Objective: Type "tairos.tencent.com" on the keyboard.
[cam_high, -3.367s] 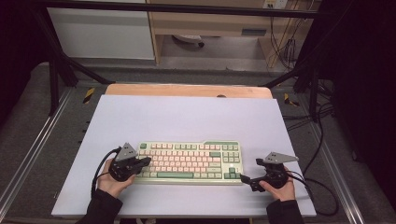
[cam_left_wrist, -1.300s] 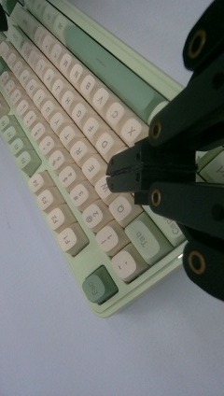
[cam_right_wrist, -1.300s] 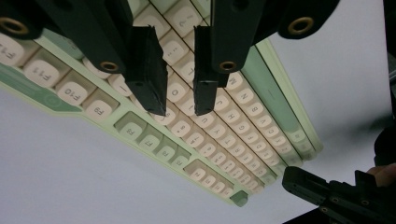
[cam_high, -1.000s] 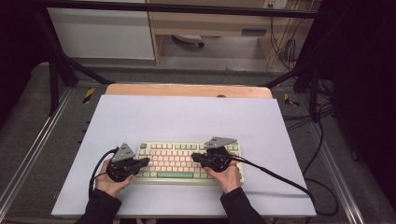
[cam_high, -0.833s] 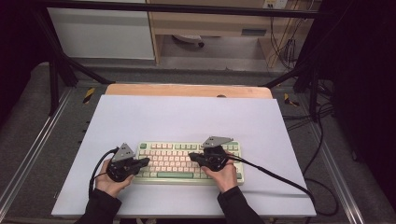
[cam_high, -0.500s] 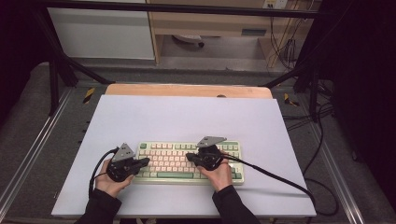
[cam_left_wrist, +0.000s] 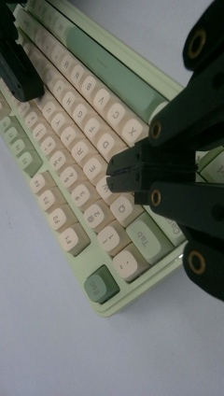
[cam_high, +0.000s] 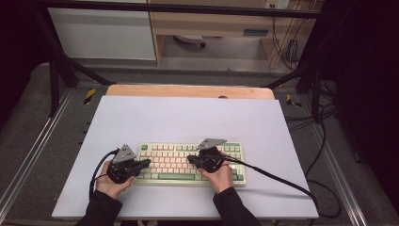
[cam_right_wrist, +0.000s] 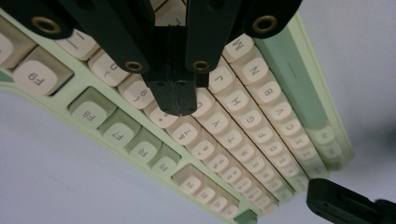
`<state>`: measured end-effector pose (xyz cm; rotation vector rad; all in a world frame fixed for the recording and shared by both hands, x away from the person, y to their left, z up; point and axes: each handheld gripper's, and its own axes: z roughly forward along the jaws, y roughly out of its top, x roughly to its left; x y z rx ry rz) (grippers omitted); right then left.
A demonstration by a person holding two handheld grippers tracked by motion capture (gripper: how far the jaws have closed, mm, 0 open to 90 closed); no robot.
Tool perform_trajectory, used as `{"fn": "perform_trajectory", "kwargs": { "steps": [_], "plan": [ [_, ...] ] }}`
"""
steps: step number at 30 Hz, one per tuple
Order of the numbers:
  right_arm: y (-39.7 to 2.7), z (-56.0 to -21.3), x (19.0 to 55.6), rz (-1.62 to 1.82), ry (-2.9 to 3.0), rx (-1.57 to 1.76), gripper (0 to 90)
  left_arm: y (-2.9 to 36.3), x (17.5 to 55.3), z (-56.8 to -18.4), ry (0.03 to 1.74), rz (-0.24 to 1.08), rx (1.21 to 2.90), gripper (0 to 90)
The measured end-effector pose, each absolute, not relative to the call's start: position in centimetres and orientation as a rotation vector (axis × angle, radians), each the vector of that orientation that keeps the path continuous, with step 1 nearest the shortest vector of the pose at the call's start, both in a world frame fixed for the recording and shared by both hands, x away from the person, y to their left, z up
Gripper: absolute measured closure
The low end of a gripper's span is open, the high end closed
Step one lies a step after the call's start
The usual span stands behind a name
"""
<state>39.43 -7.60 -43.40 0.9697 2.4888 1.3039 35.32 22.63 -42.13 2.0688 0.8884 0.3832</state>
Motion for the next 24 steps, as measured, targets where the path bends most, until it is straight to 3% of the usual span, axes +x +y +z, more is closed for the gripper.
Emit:
{"fn": "perform_trajectory", "kwargs": {
  "steps": [24],
  "plan": [
    [-9.4,-40.2,38.0,1.357,2.471,0.890,90.0,22.6,35.2,-41.9,0.886,0.381,2.061,89.9]
  ]
}}
